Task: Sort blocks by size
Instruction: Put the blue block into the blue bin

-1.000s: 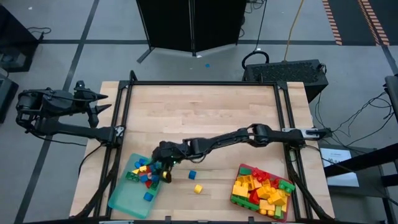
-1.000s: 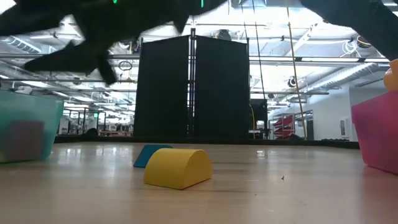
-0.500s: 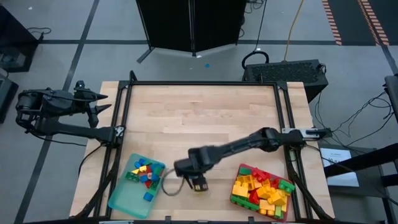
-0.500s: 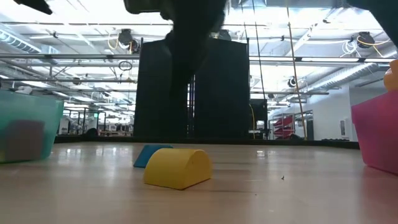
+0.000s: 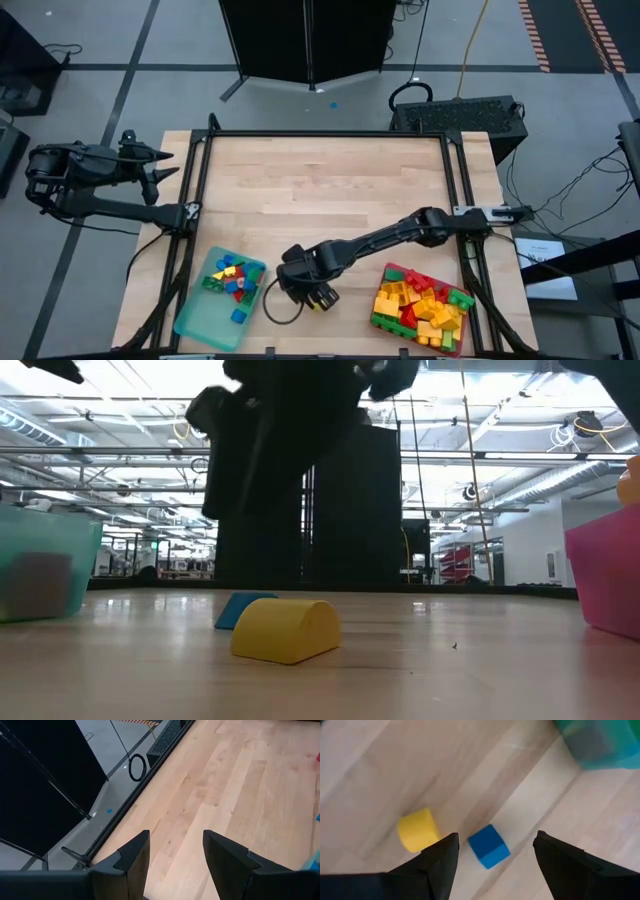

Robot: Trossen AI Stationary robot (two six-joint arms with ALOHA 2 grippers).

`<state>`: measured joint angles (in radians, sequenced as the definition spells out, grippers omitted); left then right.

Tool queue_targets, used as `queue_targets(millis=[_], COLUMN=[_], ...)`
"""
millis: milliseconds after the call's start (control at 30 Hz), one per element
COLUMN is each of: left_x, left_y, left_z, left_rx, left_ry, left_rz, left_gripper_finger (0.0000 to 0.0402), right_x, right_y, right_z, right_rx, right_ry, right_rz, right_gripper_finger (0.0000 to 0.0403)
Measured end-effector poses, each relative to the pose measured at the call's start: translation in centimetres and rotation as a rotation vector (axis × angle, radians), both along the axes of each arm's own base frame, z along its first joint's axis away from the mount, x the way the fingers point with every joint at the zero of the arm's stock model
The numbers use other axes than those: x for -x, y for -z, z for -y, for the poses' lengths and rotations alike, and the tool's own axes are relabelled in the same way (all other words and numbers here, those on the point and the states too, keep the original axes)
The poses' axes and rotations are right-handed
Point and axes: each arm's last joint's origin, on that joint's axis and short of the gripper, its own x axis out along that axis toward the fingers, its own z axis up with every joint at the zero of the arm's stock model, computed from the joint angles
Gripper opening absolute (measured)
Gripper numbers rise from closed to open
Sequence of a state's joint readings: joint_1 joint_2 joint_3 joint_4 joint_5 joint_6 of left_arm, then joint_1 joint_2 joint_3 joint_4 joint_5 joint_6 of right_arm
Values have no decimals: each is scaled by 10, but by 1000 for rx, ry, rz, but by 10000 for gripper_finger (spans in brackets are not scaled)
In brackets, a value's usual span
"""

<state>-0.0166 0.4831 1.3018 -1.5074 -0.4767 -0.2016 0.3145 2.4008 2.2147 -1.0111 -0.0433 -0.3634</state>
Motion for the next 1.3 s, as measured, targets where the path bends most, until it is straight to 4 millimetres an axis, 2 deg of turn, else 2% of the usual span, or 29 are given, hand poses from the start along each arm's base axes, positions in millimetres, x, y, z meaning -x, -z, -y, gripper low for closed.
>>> queue_targets(millis=[367, 1033, 1167, 1300], left_x=[0, 0, 0, 0], left_y=[0, 0, 0, 0], left_z=[0, 0, 0, 0], left_rx=[1, 2, 2, 2], left_ry=[-1, -2, -2, -2], left_rz=[-2, -2, -2, -1], left_gripper_finger=[187, 187, 187, 187], right_x=[-11, -14, -15, -15], right_y=[27, 55, 58, 62], right_z=[13, 16, 16, 15], right_rx=[50, 88, 92, 91], right_ry=[-119, -196, -210, -217], right_rz=[-17, -78, -75, -86], right_gripper_finger=[249, 247, 223, 173])
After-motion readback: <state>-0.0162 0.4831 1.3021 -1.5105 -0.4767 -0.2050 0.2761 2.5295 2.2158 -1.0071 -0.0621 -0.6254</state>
